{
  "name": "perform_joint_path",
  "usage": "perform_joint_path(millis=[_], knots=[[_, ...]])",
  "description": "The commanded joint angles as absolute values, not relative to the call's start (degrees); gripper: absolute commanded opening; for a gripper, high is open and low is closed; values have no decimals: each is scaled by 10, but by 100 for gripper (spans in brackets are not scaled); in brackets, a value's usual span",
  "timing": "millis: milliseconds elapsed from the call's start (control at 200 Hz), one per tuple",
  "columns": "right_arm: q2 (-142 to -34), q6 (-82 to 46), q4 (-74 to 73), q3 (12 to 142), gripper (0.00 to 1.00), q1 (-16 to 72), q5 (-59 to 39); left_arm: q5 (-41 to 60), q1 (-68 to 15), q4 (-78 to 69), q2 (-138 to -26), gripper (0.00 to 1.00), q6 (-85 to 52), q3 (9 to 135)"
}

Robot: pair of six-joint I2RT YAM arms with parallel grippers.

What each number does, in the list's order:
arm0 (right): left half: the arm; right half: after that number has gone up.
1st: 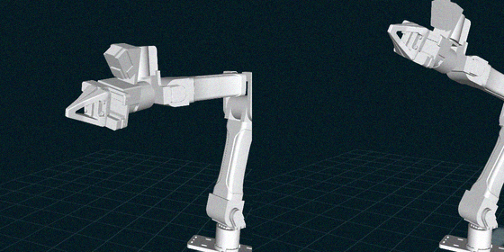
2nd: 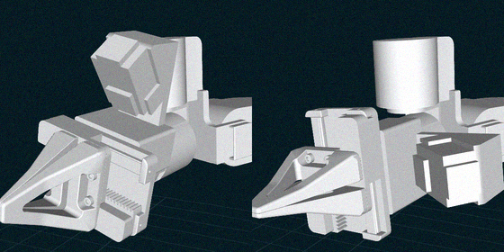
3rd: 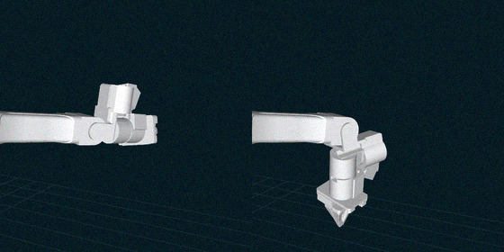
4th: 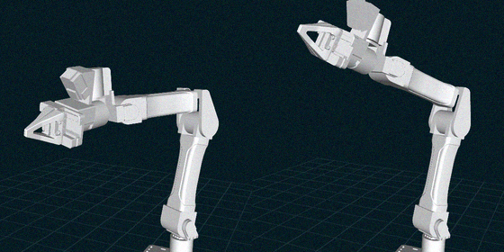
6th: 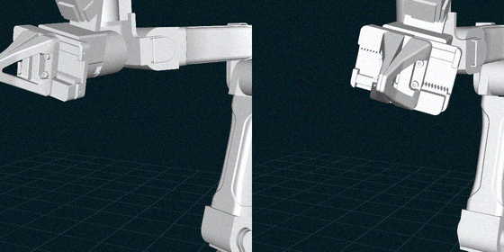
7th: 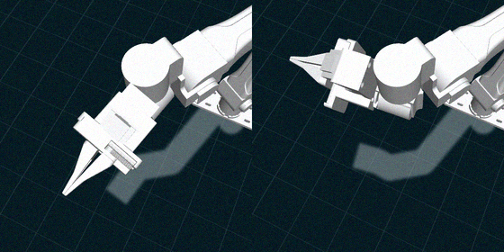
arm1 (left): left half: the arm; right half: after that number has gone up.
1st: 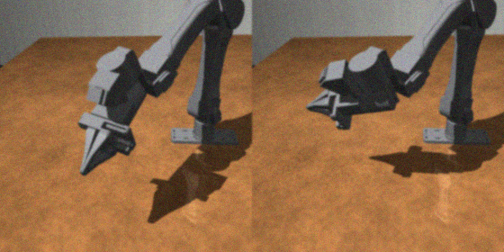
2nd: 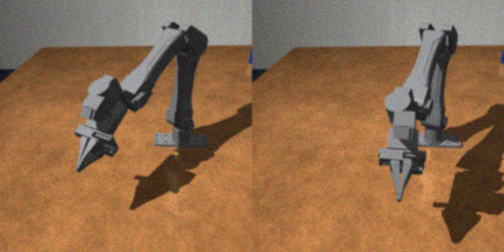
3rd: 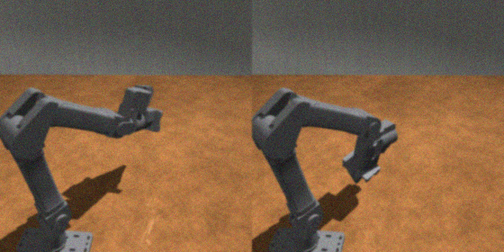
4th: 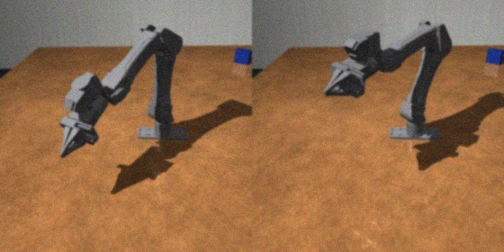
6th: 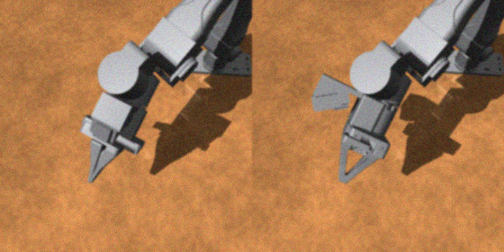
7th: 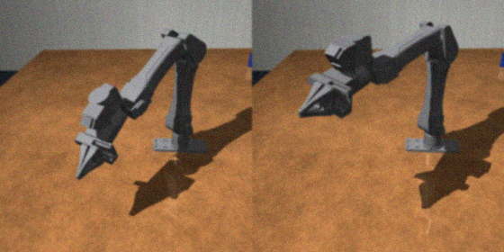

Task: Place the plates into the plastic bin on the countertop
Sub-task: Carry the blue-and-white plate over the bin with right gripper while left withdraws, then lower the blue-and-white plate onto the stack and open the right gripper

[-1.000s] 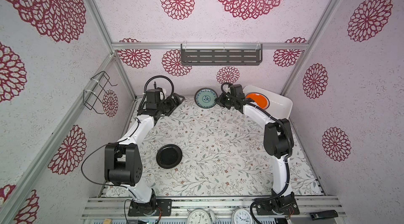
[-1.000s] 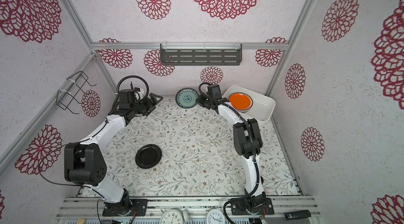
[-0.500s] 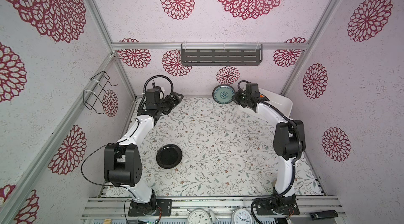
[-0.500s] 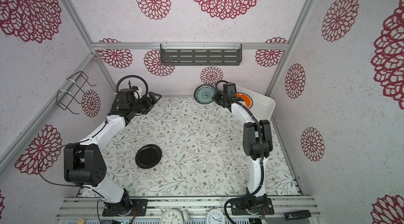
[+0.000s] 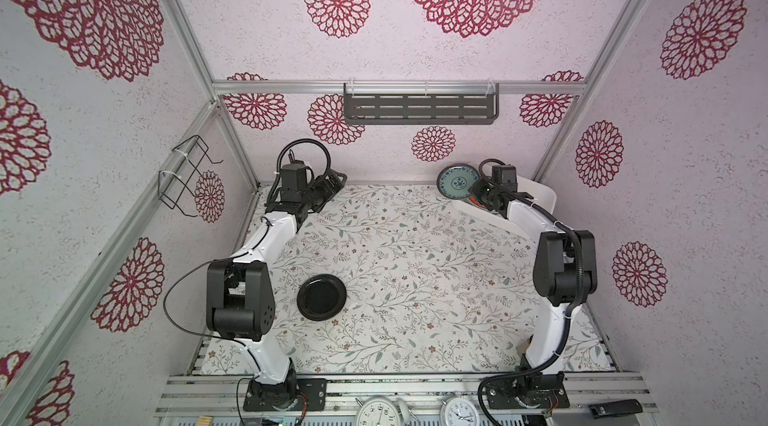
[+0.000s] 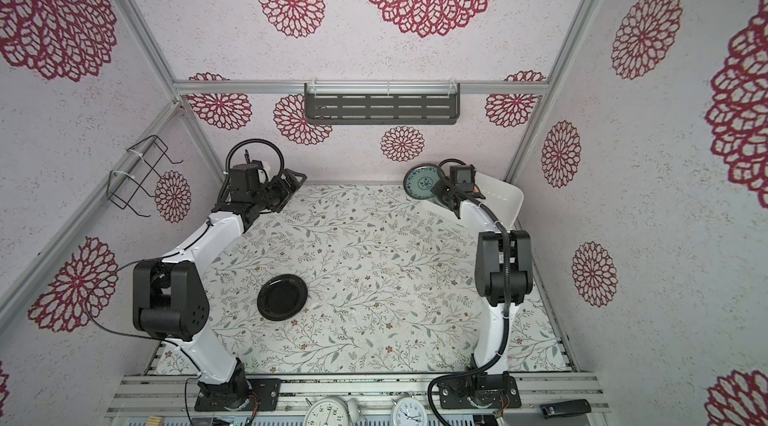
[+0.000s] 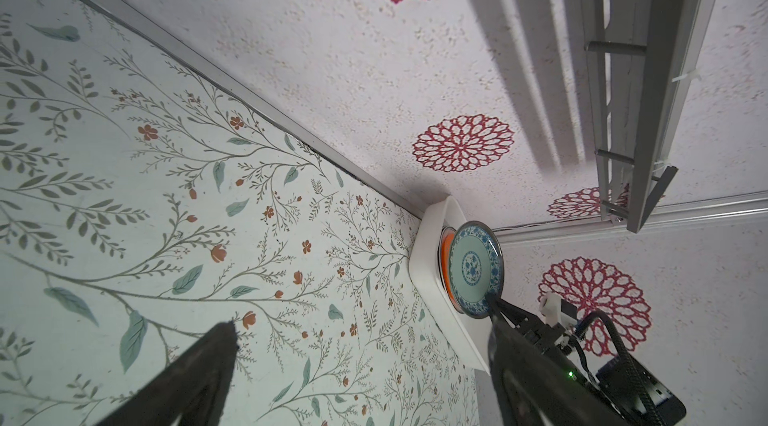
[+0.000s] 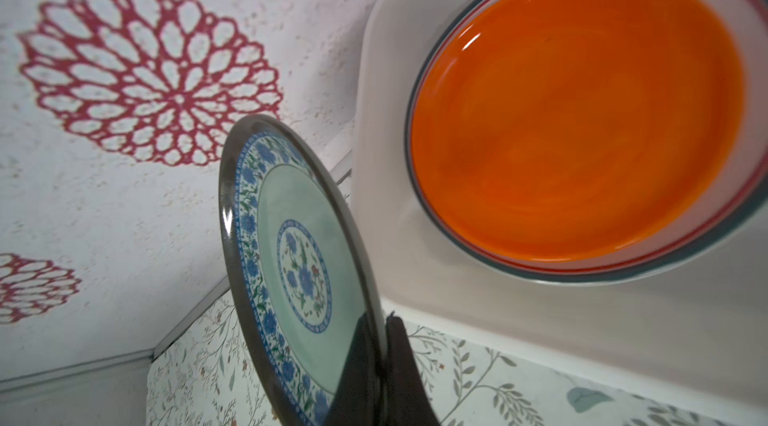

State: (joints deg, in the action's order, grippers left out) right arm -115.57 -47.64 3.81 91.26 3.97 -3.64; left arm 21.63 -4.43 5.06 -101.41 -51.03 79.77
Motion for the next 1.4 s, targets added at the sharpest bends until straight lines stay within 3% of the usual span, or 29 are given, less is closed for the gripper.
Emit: perform_joint_path(millis=[0, 706, 1396], knots=[[-1100, -489, -18, 904, 0, 17, 9, 202, -44, 33, -1030, 97, -512, 820], [-1158, -532, 24, 934, 0, -29, 52, 224, -14, -21, -1142, 97, -589, 887], [-1209, -548, 60, 959, 0, -33, 43, 194, 0, -29, -1134, 97, -629, 866]])
